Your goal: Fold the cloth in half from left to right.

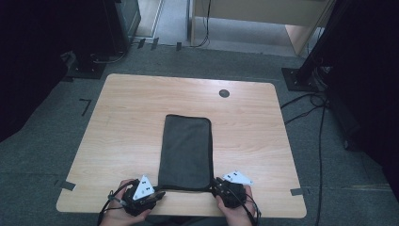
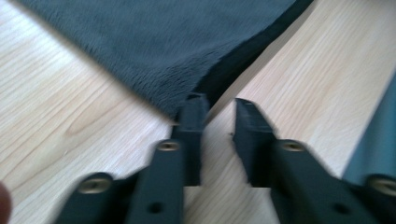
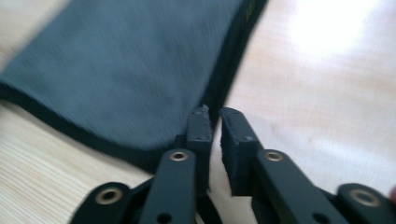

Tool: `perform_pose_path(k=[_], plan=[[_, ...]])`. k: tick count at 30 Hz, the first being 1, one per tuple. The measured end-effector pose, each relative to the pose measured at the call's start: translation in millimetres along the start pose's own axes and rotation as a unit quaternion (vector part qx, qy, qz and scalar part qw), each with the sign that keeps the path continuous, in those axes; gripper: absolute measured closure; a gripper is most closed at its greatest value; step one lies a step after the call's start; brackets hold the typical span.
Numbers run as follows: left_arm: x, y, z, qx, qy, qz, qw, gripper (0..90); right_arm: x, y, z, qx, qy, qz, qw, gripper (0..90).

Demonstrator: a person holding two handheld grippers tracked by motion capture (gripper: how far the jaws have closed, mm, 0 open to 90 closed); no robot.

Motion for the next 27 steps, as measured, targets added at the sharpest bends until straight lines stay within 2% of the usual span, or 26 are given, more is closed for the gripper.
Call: perform_pose_path(k=[1, 2, 4, 6, 7, 10, 11, 16, 17, 18, 19, 20, 21, 22, 23, 24, 25, 26, 27], plan=[[0.8, -2.2, 1.6, 0.006, -0.004, -0.007, 0.9999, 60.5, 2.2, -2.1, 1.5, 0.003, -0.004, -0.007, 1.0000, 79.1], [0.1, -4.4, 5.0, 0.021, -0.013, -0.015, 0.9996, 56.8, 2.4, -3.1, 6.2, 0.008, -0.015, -0.011, 0.9998, 76.0], [-0.9, -3.2, 6.0, 0.037, -0.015, -0.007, 0.9992, 57.2, -2.3, 2.1, 10.5, 0.011, -0.025, 0.008, 0.9996, 73.2], [-1.2, -1.8, 5.4, 0.041, -0.013, -0.003, 0.9991, 61.6, -5.3, 5.8, 11.5, 0.010, -0.029, 0.019, 0.9994, 73.6], [-1.7, 1.4, 3.0, 0.043, 0.001, 0.008, 0.9991, 68.3, -9.2, 11.2, 12.0, 0.005, -0.030, 0.024, 0.9992, 76.0], [-2.9, 3.7, 2.0, 0.035, 0.009, 0.020, 0.9992, 87.8, -7.6, 11.3, 11.6, 0.001, -0.029, 0.028, 0.9992, 79.3], [-4.5, 3.3, 4.1, 0.024, 0.003, 0.028, 0.9993, 89.7, -7.1, 11.1, 10.9, 0.003, -0.031, 0.034, 0.9989, 82.5], [-8.4, 1.7, 6.6, 0.020, 0.006, 0.041, 0.9989, 90.0, -7.9, 8.5, 9.1, 0.004, -0.029, 0.041, 0.9987, 83.9], [-7.9, -0.7, 8.7, 0.006, -0.008, 0.022, 0.9997, 89.0, -7.9, 8.6, 9.9, 0.001, -0.035, 0.040, 0.9986, 82.3], [-6.9, -3.2, 10.8, -0.006, -0.024, 0.004, 0.9997, 84.0, -7.8, 8.6, 10.0, 0.000, -0.036, 0.038, 0.9986, 79.7], [-6.9, -3.2, 10.8, -0.006, -0.024, 0.004, 0.9997, 77.5, -7.5, 8.2, 10.0, 0.001, -0.034, 0.036, 0.9987, 76.7], [-3.6, -8.2, 15.7, 0.001, -0.054, -0.031, 0.9980, 70.6, -6.3, 7.0, 9.6, 0.004, -0.033, 0.032, 0.9989, 73.3], [-3.6, -8.2, 15.7, 0.001, -0.054, -0.031, 0.9980, 67.0, -3.1, 5.0, 8.8, 0.010, -0.031, 0.020, 0.9993, 70.3], [-0.9, -7.9, 19.8, 0.003, -0.088, -0.051, 0.9948, 60.5, -0.7, 3.7, 8.4, 0.011, -0.027, 0.013, 0.9995, 69.4], [-0.9, -7.9, 19.8, 0.003, -0.088, -0.051, 0.9948, 54.6, 2.6, 2.6, 7.4, 0.009, -0.021, 0.007, 0.9997, 68.9], [0.7, -4.5, 21.7, 0.013, -0.107, -0.053, 0.9928, 54.6, 2.6, 2.6, 7.4, 0.009, -0.021, 0.007, 0.9997, 68.9], [1.7, 0.1, 22.1, 0.025, -0.115, -0.043, 0.9922, 51.2, 5.7, 5.4, 6.2, 0.006, -0.018, 0.003, 0.9998, 65.5], [2.2, 9.5, 20.8, 0.052, -0.111, -0.004, 0.9924, 48.1, 4.4, 7.9, 6.0, 0.007, -0.022, 0.006, 0.9997, 62.6], [2.2, 9.5, 20.8, 0.052, -0.111, -0.004, 0.9924, 47.8, 2.4, 9.9, 6.6, 0.006, -0.025, 0.009, 0.9996, 59.3]])
Point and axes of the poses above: each handheld gripper's, and its own axes: y roughly forward along the jaws, x roughly out of its top, z roughly to its left, the point moved 2 cm from there along y, roughly forward along the jaws, and after that the axes turned 15 degrees about y, right-handed, at the moved point
